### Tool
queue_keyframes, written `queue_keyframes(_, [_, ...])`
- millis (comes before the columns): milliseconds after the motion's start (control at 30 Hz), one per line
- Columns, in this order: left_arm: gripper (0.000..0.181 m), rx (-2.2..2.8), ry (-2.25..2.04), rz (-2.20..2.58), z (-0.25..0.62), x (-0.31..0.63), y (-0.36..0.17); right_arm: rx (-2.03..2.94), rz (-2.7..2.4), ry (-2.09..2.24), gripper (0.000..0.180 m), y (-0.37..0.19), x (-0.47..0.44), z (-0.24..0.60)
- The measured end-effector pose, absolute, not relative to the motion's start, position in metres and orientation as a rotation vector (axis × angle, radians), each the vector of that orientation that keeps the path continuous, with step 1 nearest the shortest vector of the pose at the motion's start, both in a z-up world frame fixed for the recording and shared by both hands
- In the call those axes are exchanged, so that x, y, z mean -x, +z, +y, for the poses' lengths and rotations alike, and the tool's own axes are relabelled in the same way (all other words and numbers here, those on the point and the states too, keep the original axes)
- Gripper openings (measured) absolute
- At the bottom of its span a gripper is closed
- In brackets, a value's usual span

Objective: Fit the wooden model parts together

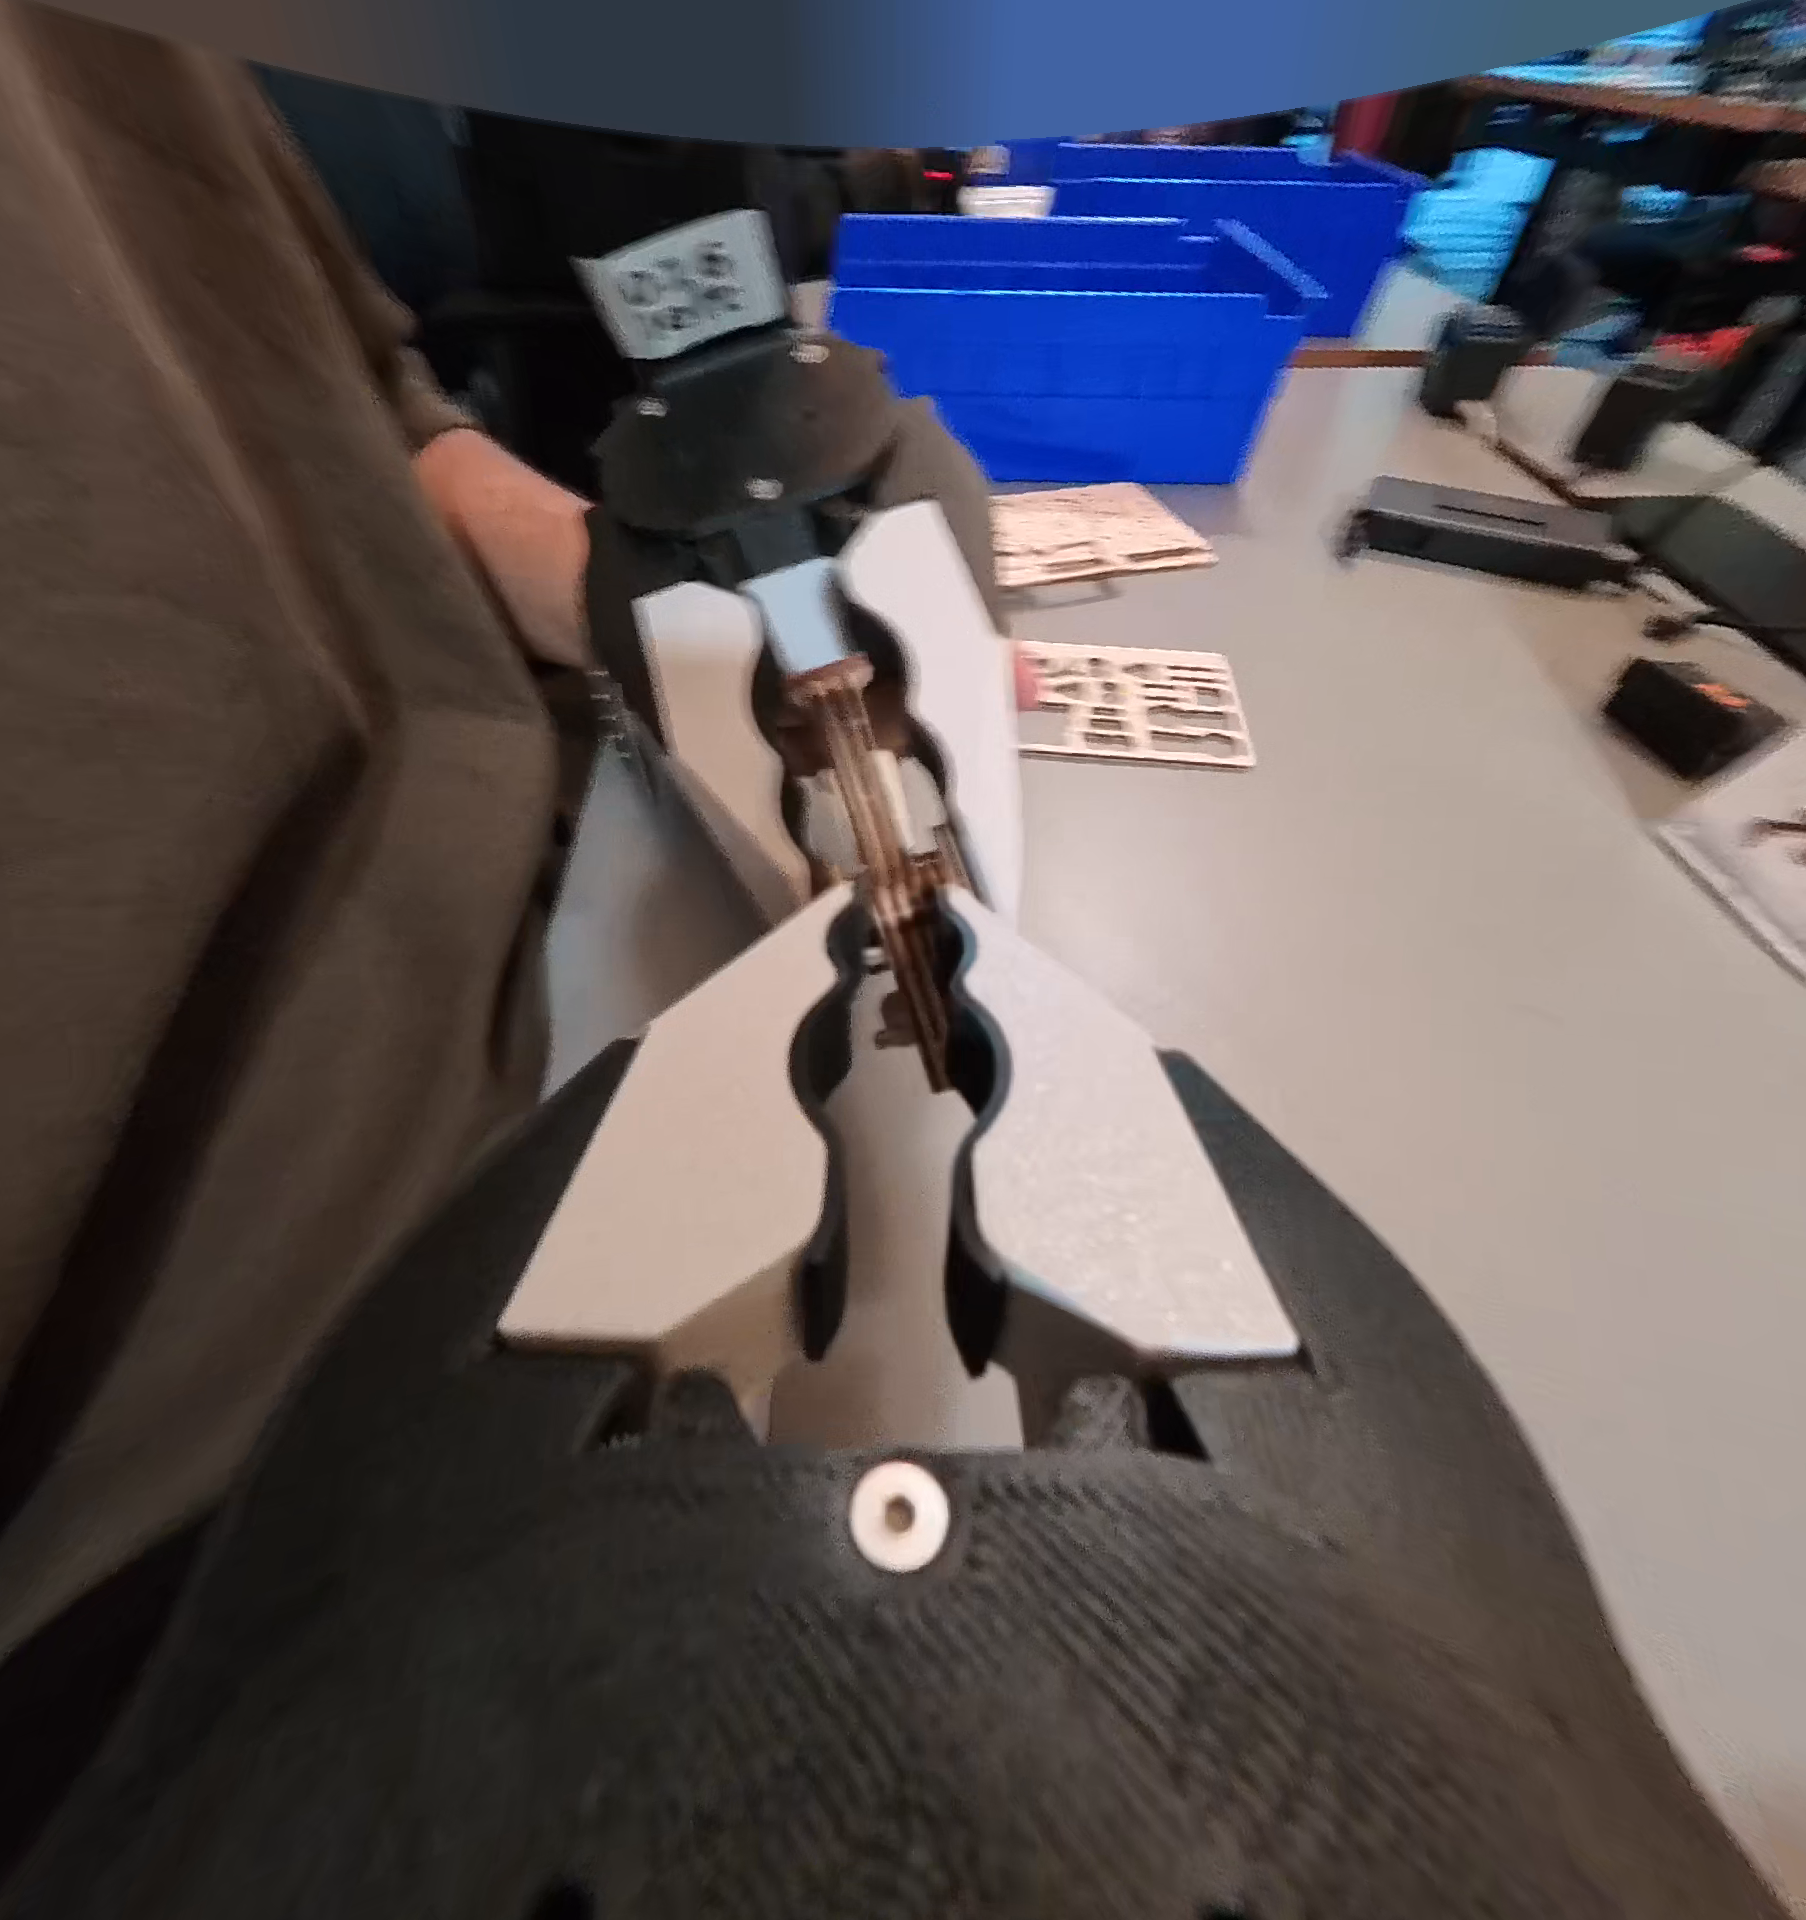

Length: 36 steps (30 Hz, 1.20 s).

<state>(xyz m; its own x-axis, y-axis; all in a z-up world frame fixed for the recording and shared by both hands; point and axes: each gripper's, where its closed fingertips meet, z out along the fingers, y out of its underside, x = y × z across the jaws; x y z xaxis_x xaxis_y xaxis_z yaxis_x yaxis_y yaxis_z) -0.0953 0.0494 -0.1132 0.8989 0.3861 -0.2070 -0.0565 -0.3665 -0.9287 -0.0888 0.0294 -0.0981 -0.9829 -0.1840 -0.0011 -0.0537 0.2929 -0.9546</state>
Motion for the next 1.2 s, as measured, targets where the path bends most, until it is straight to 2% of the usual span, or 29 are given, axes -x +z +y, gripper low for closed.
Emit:
queue_keyframes(167, [0.026, 1.9, 0.46, -0.232, 0.05, 0.094, -0.114, 0.219, 2.441, -1.77, 0.01, -0.098, 0.089, 0.03])
queue_keyframes(200, [0.026, 1.893, 0.46, -0.237, 0.049, 0.095, -0.112, 0.214, 2.456, -1.809, 0.012, -0.097, 0.092, 0.028])
queue_keyframes(267, [0.027, 1.882, 0.442, -0.246, 0.048, 0.094, -0.112, 0.182, 2.51, -1.864, 0.032, -0.096, 0.101, 0.027])
queue_keyframes(300, [0.027, 1.883, 0.442, -0.248, 0.048, 0.094, -0.112, 0.179, 2.514, -1.866, 0.035, -0.096, 0.102, 0.027])
queue_keyframes(500, [0.027, 1.874, 0.442, -0.243, 0.05, 0.093, -0.11, 0.132, 2.438, -1.837, 0.038, -0.096, 0.101, 0.029])
queue_keyframes(533, [0.027, 1.874, 0.437, -0.242, 0.05, 0.093, -0.111, 0.14, 2.424, -1.823, 0.034, -0.096, 0.099, 0.029])
queue_keyframes(600, [0.027, 1.872, 0.434, -0.252, 0.05, 0.094, -0.112, 0.187, 2.392, -1.777, 0.01, -0.098, 0.089, 0.03])
queue_keyframes(900, [0.03, 1.835, 0.332, -0.305, 0.049, 0.096, -0.118, 0.205, 2.416, -1.791, 0.008, -0.096, 0.091, 0.032])
queue_keyframes(1200, [0.026, 1.77, 0.183, -0.303, 0.049, 0.089, -0.109, 0.169, 2.308, -1.829, 0.01, -0.088, 0.09, 0.033])
